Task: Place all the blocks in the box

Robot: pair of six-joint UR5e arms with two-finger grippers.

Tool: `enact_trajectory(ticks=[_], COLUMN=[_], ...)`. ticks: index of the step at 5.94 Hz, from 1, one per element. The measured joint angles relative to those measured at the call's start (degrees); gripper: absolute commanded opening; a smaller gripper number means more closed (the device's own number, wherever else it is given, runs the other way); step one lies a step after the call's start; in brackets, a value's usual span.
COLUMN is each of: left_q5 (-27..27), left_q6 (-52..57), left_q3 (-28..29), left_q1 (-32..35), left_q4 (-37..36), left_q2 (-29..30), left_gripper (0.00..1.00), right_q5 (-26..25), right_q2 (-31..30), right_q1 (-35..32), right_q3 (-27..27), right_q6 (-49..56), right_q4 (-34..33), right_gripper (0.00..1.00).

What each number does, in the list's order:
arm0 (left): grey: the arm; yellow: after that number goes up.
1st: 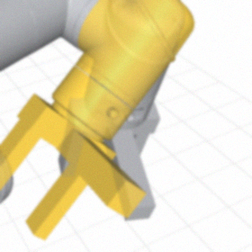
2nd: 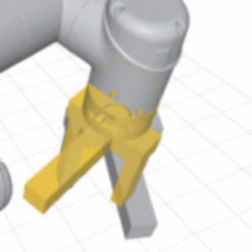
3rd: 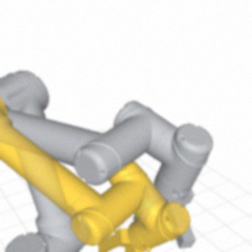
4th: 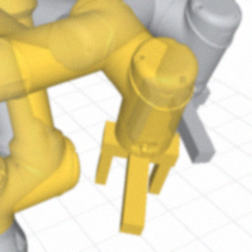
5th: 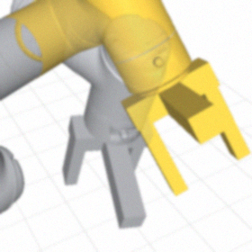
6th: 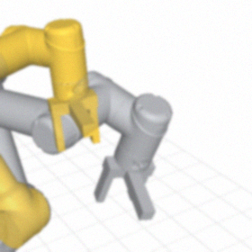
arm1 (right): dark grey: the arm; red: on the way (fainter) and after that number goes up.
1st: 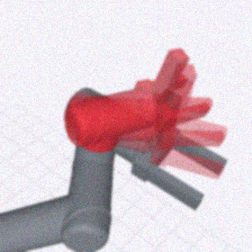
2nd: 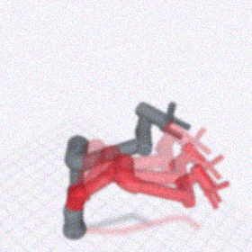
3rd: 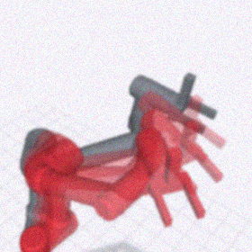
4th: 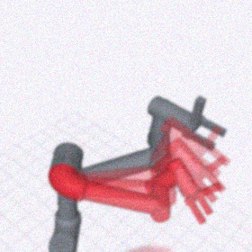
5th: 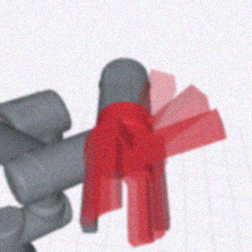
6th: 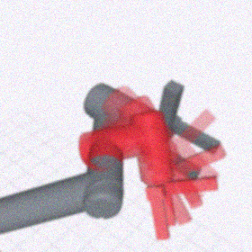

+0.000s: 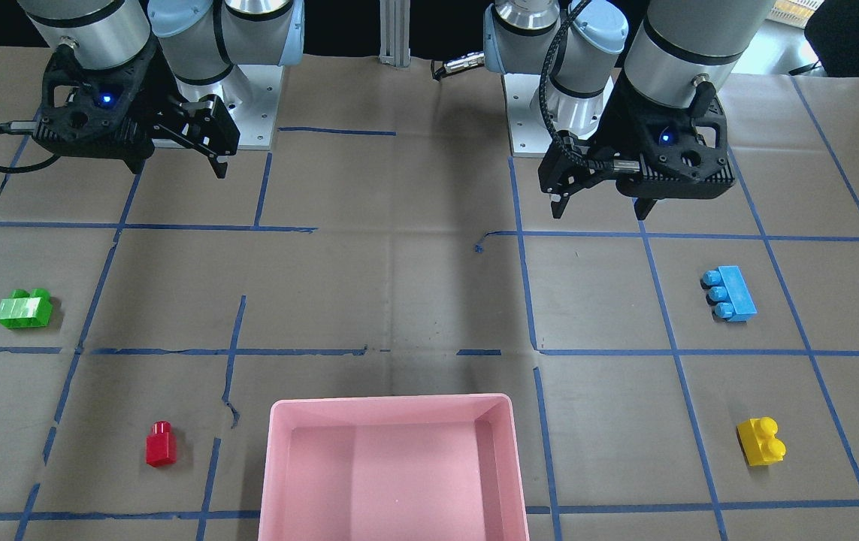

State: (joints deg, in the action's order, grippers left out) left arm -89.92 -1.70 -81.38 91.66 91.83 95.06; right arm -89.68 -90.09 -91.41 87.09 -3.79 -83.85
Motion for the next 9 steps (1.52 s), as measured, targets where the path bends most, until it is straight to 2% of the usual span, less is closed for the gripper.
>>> enact_trajectory(ticks=[3, 6, 7, 9], left_q5=[0.1, 0.1, 0.1, 0.1], left_q6=[0.3, 5.0, 9.9, 22.7], left_q3=[0.2, -1.1, -2.3, -7.9], left_q1=[-0.7, -8.5, -12.2, -20.1], left_q4=[0.2, 0.2, 0.1, -3.4], left_q2=[-0.3, 0.9, 1.2, 1.3], left_gripper=[1.00, 1.00, 1.00, 0.99], right_q5=[-0.1, -0.4, -0.3, -0.4], right_q2=[0.0, 0.1, 0.7, 3.5], right_q1=[0.0, 1.7, 5.4, 17.6], right_q3=[0.1, 0.0, -0.2, -0.4], right_q6=[0.0, 1.9, 6.2, 21.1], right_q4=[0.2, -0.2, -0.6, -2.9], right_gripper=[1.00, 1.00, 1.00, 1.00])
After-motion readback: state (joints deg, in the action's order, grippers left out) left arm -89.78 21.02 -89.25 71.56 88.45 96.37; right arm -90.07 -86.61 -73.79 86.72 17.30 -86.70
